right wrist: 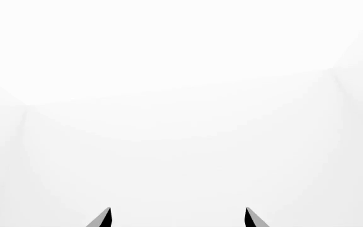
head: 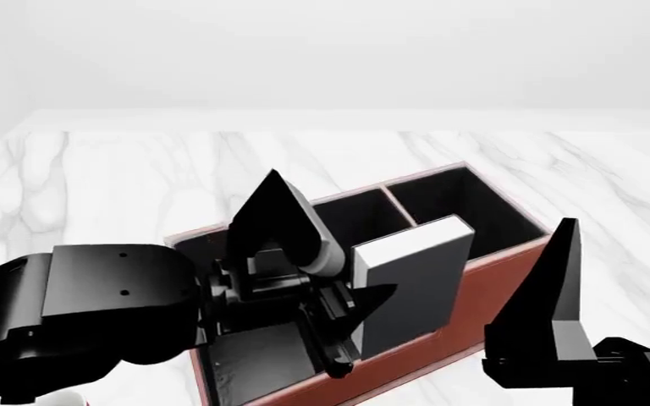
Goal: Pick up the book and place it in the back compartment of the caddy.
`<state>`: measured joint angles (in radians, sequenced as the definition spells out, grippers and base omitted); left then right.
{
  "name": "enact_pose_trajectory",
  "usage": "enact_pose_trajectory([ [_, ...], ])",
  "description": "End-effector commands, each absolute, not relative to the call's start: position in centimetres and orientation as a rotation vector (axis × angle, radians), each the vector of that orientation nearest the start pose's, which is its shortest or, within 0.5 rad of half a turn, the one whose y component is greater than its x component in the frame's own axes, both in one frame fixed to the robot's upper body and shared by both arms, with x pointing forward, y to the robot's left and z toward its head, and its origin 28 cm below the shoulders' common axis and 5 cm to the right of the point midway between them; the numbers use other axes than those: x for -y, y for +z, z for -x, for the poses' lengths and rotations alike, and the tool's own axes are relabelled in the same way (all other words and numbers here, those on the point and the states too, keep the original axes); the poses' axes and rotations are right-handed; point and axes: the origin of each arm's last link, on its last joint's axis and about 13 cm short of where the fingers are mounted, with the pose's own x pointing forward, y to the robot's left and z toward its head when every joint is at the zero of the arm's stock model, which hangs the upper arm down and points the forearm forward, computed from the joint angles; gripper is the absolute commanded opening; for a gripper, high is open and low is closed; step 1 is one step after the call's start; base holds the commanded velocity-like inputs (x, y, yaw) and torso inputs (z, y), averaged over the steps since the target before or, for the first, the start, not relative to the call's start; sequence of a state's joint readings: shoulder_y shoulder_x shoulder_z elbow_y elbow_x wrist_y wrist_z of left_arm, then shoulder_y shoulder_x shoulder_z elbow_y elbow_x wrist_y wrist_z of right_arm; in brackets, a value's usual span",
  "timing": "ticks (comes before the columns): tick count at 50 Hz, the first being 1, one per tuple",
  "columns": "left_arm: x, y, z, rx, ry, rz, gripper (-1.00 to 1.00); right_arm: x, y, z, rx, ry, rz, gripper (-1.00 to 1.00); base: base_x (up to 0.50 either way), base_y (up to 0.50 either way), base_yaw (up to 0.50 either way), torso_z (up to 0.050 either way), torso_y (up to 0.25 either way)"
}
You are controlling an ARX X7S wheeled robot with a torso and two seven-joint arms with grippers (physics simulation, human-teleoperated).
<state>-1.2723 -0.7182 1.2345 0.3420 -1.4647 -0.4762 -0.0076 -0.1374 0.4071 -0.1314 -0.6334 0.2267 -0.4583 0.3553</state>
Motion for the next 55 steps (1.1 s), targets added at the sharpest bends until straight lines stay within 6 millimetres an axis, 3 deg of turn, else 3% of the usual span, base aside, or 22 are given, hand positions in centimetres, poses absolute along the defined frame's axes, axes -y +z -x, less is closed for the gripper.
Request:
enact_pose_trajectory([
  [1,-17.5,22.9,-26.2,-0.203,-1.168,-0.085,-1.0,12.2,15.1,-15.8,0.881,0.012,-0.101,1.0,0.0,0.0,0.0,0.0,0.0],
  [55,-17.8,21.7,-27.5,-0.221,-1.141,-0.072,-1.0,12.1,14.8,-15.9,0.868,0.018,-0.102,1.0,0.0,0.0,0.0,0.0,0.001],
])
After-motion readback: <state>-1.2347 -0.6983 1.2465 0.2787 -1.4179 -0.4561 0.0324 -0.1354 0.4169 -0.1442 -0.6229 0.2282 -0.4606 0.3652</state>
